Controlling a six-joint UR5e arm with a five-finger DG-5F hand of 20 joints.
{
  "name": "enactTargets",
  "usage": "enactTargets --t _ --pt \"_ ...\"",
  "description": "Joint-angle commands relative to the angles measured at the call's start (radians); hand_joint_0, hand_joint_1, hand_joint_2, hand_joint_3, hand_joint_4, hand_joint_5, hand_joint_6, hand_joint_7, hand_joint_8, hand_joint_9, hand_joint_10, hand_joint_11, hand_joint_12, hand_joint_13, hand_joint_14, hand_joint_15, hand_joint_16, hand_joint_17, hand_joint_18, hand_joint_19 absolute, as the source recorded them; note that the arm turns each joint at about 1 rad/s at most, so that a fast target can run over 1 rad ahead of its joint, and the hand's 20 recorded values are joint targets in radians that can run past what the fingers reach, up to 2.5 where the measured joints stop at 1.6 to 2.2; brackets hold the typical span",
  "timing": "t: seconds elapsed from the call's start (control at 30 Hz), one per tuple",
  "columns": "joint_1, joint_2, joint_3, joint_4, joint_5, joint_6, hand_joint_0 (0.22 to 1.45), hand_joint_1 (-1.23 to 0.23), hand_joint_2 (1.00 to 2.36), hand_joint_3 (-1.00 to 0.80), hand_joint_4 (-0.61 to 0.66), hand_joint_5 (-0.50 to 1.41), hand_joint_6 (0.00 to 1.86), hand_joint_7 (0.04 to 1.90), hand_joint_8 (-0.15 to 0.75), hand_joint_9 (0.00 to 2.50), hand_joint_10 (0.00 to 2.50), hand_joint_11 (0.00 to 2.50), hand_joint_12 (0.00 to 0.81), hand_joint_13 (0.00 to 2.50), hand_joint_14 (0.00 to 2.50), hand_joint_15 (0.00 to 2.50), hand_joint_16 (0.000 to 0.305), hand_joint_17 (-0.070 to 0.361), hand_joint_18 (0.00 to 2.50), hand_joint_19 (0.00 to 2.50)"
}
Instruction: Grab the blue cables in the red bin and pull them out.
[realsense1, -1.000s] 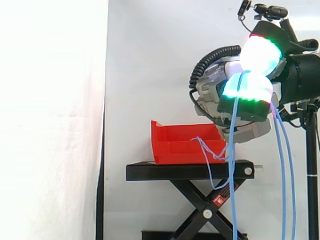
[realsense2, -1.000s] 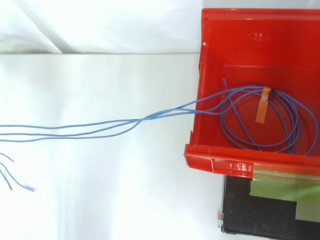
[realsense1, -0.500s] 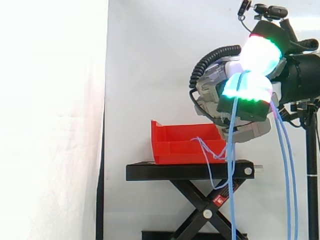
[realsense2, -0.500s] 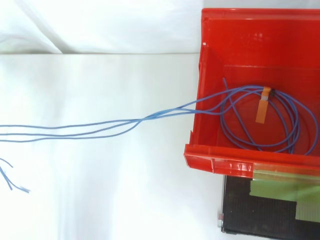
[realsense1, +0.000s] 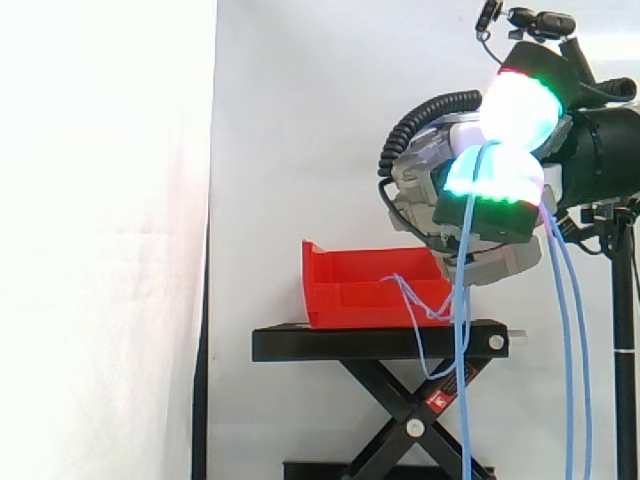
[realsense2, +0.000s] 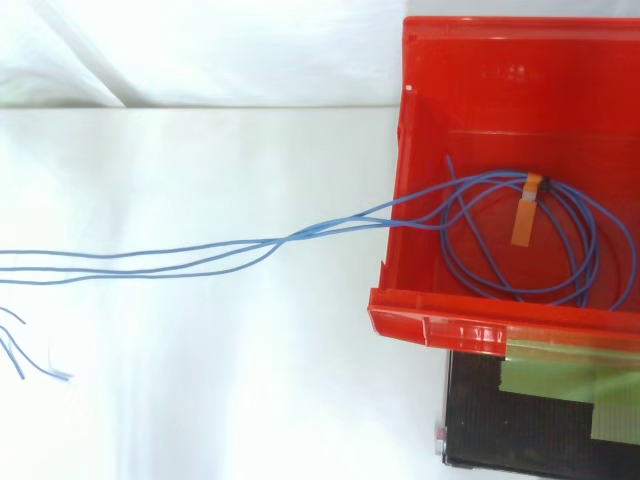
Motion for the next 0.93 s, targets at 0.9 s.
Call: enactTargets --t 0.9 --pt "0.001 0.001 0.000 0.000 0.001 0.000 1.00 -0.91 1.01 -0.84 0.21 0.69 0.80 0.59 0.299 0.55 2.50 1.06 0.350 0.99 2.50 0.68 0.034 0.076 1.31 2.08"
